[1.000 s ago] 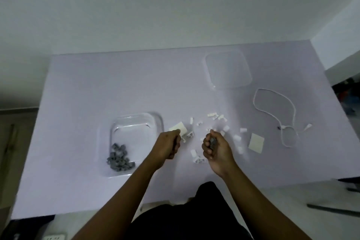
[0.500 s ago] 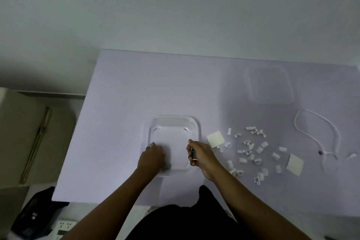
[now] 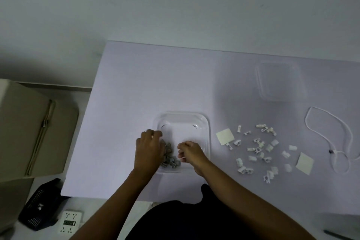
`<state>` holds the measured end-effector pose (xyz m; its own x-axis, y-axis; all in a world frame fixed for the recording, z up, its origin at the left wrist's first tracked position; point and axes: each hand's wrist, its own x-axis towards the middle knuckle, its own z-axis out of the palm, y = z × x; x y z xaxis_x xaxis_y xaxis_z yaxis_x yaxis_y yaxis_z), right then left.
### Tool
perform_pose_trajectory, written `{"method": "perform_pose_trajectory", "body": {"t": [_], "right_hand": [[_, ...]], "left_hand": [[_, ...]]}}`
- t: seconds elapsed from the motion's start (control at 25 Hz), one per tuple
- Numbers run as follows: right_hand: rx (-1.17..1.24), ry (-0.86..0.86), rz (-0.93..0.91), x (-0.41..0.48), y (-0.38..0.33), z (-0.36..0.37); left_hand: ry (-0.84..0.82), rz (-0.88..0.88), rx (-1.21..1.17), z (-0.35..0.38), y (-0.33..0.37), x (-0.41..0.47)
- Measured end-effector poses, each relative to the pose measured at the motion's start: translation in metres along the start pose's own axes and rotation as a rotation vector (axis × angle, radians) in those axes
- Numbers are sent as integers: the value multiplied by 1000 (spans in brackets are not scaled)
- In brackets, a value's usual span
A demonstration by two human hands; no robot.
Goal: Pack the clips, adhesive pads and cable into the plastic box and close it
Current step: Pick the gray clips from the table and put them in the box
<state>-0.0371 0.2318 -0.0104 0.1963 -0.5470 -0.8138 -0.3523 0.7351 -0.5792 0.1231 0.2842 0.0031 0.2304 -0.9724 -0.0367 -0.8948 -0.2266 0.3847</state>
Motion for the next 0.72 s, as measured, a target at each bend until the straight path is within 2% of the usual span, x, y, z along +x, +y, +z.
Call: {"method": "perform_pose_trajectory", "body": {"t": [0.12, 0.2, 0.32, 0.48, 0.64, 0.72], "right_hand": [[-302, -131, -148, -2, 3, 12], [-402, -145, -247, -4, 4, 15], [-481, -66, -298, 1, 14, 9], [-614, -110, -238, 4, 27, 3], [-526, -42, -314, -5, 25, -4], [-365, 53, -404, -17, 22, -19]], "left_hand": [[-17, -380, -369, 3, -9, 1], [-87, -502, -568, 12, -10, 2], [-95, -485, -600, 28, -12, -4], [-59, -491, -600, 41, -16, -7], [-60, -480, -591, 39, -16, -6], [-29, -490, -513, 35, -9, -5]]}}
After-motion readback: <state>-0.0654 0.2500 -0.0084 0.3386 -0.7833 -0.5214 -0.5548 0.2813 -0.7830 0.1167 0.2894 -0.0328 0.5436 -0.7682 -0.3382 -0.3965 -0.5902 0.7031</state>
